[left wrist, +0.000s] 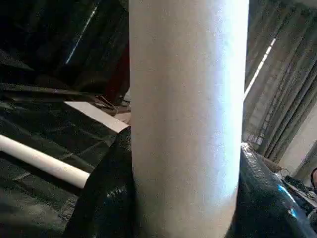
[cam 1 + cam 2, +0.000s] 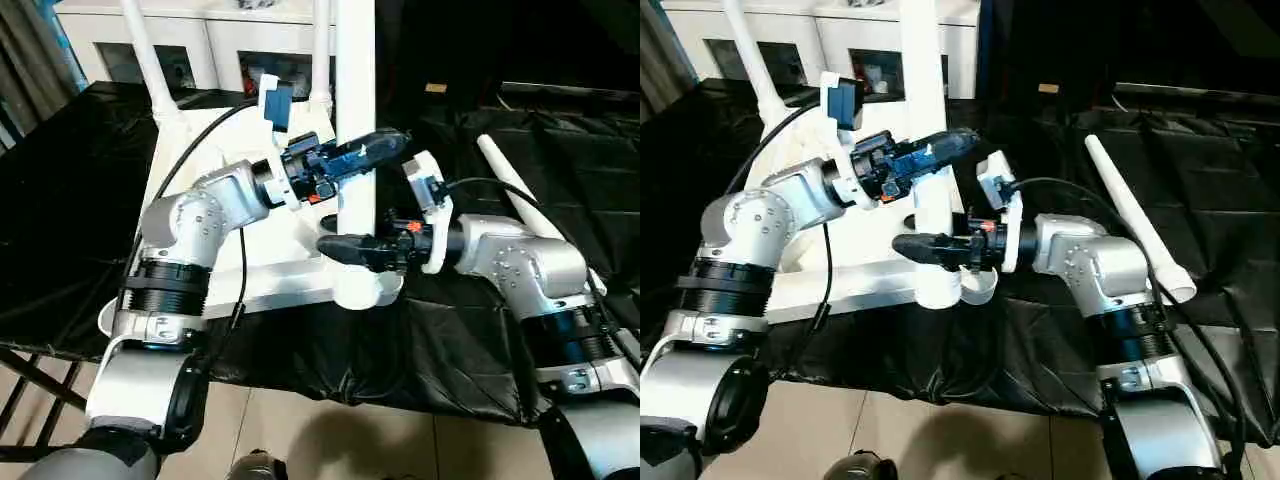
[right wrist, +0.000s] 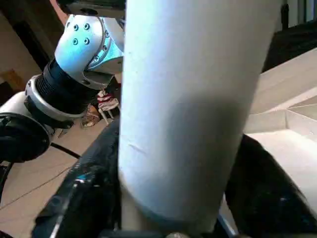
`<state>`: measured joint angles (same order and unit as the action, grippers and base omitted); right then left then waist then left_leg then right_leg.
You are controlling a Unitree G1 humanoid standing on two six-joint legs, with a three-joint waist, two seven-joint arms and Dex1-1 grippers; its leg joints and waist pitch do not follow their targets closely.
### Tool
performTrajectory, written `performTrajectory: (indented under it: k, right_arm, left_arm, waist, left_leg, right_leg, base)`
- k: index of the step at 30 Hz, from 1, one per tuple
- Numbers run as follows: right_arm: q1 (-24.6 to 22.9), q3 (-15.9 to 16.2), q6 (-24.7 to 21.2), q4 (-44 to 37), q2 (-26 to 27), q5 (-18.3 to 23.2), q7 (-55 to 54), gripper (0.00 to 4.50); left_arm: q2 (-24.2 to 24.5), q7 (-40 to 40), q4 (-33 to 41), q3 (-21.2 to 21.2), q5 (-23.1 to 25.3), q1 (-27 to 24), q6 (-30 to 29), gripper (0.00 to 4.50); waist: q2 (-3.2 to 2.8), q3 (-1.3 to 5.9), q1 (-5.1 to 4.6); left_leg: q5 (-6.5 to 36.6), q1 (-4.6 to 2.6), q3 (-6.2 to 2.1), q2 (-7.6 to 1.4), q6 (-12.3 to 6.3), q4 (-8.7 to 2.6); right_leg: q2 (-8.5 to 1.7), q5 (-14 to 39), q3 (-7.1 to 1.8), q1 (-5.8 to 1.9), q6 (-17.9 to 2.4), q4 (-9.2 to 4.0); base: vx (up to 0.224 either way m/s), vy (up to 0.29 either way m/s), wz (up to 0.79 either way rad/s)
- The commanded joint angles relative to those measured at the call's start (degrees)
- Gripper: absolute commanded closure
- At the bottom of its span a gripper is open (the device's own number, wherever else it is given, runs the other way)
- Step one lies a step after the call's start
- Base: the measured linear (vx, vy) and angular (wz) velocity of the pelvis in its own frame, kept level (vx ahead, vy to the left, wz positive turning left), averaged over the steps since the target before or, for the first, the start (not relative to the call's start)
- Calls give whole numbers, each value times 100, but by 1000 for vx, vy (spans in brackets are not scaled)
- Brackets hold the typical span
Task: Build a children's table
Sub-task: Pick table leg
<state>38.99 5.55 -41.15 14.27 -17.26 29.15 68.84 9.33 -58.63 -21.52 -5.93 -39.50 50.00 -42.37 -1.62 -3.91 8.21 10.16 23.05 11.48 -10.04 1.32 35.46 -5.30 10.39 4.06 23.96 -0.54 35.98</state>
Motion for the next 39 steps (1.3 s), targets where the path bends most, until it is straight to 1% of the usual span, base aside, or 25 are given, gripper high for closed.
performTrajectory:
  k: [1, 2, 3, 4, 6, 7, 8, 9, 11, 13, 17, 18, 22, 25, 27, 29, 30, 31, 33, 34, 35, 36, 37, 38, 39]
  right_arm:
    - [23, 23, -62, -67, 12, -25, -227, 211]
    - [9, 13, -37, -86, 48, -52, -327, 228]
    - [-4, -19, -17, -86, 104, -104, -518, 231]
    - [-9, -29, 4, -86, 127, -134, -600, 231]
    - [-36, -70, 119, -85, 231, -281, -973, 253]
    - [-54, -91, 190, -111, 295, -377, -1193, 256]
    - [-57, -96, 203, -116, 309, -397, -1239, 256]
    - [-56, -177, 228, -139, 418, -484, -1579, 257]
    - [-61, -197, 314, -184, 507, -639, -1927, 259]
    - [-77, -186, 343, -255, 572, -693, -2120, 259]
    - [-85, -204, 326, -365, 694, -721, -2420, 259]
    - [-78, -206, 325, -386, 729, -742, -2500, 259]
    - [-76, -216, 363, -486, 887, -797, -2778, 259]
    - [-59, -259, 437, -480, 976, -866, -3008, 259]
    - [-21, -310, 484, -419, 1027, -890, -3156, 259]
    - [3, -326, 588, -352, 1033, -902, -3179, 203]
    - [19, -350, 595, -288, 999, -852, -3094, 189]
    - [28, -365, 592, -246, 974, -816, -3032, 187]
    - [28, -365, 592, -246, 974, -816, -3032, 163]
    - [45, -410, 397, -220, 859, -603, -2648, 150]
    - [45, -410, 397, -220, 859, -603, -2648, 150]
    - [20, -354, 296, -241, 689, -465, -2209, 139]
    - [-9, -280, 174, -254, 482, -311, -1701, 131]
    - [-12, -272, 157, -254, 458, -293, -1645, 131]
    - [-25, -199, 158, -258, 344, -272, -1417, 120]
  left_arm:
    - [-19, -82, 243, -4, -146, 17, -87, 262]
    - [-32, 116, 223, -6, -57, 18, -75, 206]
    - [-71, 340, 177, -41, 20, 26, -31, 192]
    - [-82, 403, 180, -42, 55, 17, 3, 192]
    - [-126, 626, 232, -22, 207, -44, 181, 183]
    - [-193, 1069, 200, 27, 512, -67, 418, 171]
    - [-208, 1170, 190, 36, 579, -70, 469, 171]
    - [-256, 1644, 158, 135, 959, -89, 725, 152]
    - [-291, 2116, 202, 253, 1285, -131, 806, 149]
    - [-432, 2583, 296, 200, 1359, -162, 712, 149]
    - [-692, 3448, 392, 70, 1503, -180, 576, 149]
    - [-741, 3648, 391, 64, 1604, -183, 651, 178]
    - [-931, 4140, 272, -113, 1761, -143, 1088, 188]
    - [-959, 4103, 281, -112, 1757, -153, 1207, 226]
    - [-968, 3950, 349, -111, 1656, -187, 1220, 228]
    - [-955, 3754, 443, -97, 1513, -234, 1162, 247]
    - [-927, 3468, 508, -106, 1320, -268, 1095, 254]
    - [-908, 3273, 547, -113, 1190, -288, 1051, 256]
    - [-908, 3273, 547, -113, 1190, -288, 1051, 263]
    - [-806, 2813, 493, -120, 983, -283, 991, 265]
    - [-806, 2813, 493, -120, 983, -283, 991, 265]
    - [-701, 2416, 423, -138, 818, -252, 913, 265]
    - [-574, 1907, 362, -159, 594, -218, 793, 265]
    - [-558, 1842, 359, -161, 563, -215, 775, 265]
    - [-458, 1524, 389, -129, 439, -213, 665, 265]
  waist:
    - [106, 510, 4]
    - [93, 507, 3]
    - [93, 505, -4]
    - [92, 502, -12]
    - [99, 501, -18]
    - [85, 503, -23]
    - [87, 500, -26]
    - [78, 503, -26]
    - [71, 509, -37]
    - [61, 514, -41]
    - [78, 507, -40]
    - [64, 508, -36]
    - [77, 510, -55]
    - [73, 513, -57]
    - [64, 512, -60]
    - [70, 508, -64]
    - [91, 505, -68]
    - [79, 501, -60]
    - [71, 502, -64]
    - [85, 506, -66]
    - [81, 501, -60]
    - [90, 499, -56]
    - [99, 501, -39]
    - [99, 501, -39]
    - [83, 499, -24]
  left_leg:
    - [543, -142, -152, -305, -223, -376]
    - [542, -147, -153, -308, -212, -377]
    - [572, -148, -154, -303, -189, -381]
    - [583, -150, -156, -309, -171, -385]
    - [629, -155, -164, -298, -75, -395]
    - [655, -152, -167, -307, -56, -403]
    - [672, -159, -173, -314, -38, -406]
    - [683, -153, -175, -310, -24, -410]
    - [666, -156, -188, -309, 32, -422]
    - [647, -157, -179, -307, 53, -412]
    - [681, -145, -176, -291, -3, -403]
    - [697, -146, -178, -289, -9, -402]
    - [698, -131, -180, -276, -12, -403]
    - [678, -140, -183, -280, -36, -405]
    - [687, -150, -179, -284, -28, -406]
    - [729, -148, -174, -278, -15, -407]
    - [765, -151, -171, -282, -14, -413]
    - [766, -146, -170, -280, -27, -415]
    - [778, -147, -166, -283, -33, -411]
    - [762, -149, -167, -282, -43, -413]
    - [793, -160, -161, -270, -74, -410]
    - [806, -154, -167, -286, -82, -415]
    - [778, -156, -159, -270, -130, -405]
    - [778, -156, -159, -270, -130, -405]
    - [699, -146, -162, -291, -150, -404]
  right_leg:
    - [-375, 769, -253, -338, -1362, -353]
    - [-374, 759, -256, -329, -1363, -352]
    - [-372, 779, -254, -330, -1357, -359]
    - [-375, 786, -259, -325, -1349, -362]
    - [-384, 874, -262, -329, -1292, -382]
    - [-381, 885, -268, -333, -1249, -389]
    - [-379, 883, -270, -329, -1216, -398]
    - [-376, 872, -270, -336, -1177, -393]
    - [-372, 834, -269, -339, -1075, -391]
    - [-370, 730, -269, -341, -1117, -372]
    - [-362, 717, -265, -345, -1152, -391]
    - [-366, 772, -263, -346, -1144, -399]
    - [-349, 797, -262, -350, -1061, -415]
    - [-353, 781, -259, -335, -1043, -414]
    - [-350, 755, -259, -320, -1076, -409]
    - [-345, 769, -258, -325, -1099, -411]
    - [-355, 815, -259, -326, -1100, -420]
    - [-361, 831, -259, -328, -1122, -412]
    - [-351, 828, -263, -318, -1118, -408]
    - [-351, 791, -261, -330, -1123, -400]
    - [-345, 839, -260, -323, -1123, -417]
    - [-354, 844, -267, -327, -1123, -409]
    - [-350, 831, -264, -344, -1136, -407]
    - [-350, 831, -264, -344, -1136, -407]
    - [-349, 746, -264, -334, -1174, -382]
  base:
    - [0, 0, 0]
    - [0, 0, 0]
    - [0, 0, 0]
    - [0, 0, 0]
    - [0, 0, 0]
    - [0, 0, 0]
    - [0, 0, 0]
    - [0, 0, 0]
    - [0, 0, 0]
    - [0, 0, 0]
    - [0, 0, 0]
    - [0, 0, 0]
    - [0, 0, 0]
    - [0, 0, 0]
    - [0, 0, 0]
    - [0, 0, 0]
    - [0, 0, 0]
    - [0, 0, 0]
    - [0, 0, 0]
    - [0, 0, 0]
    - [0, 0, 0]
    - [0, 0, 0]
    - [0, 0, 0]
    - [0, 0, 0]
    - [0, 0, 0]
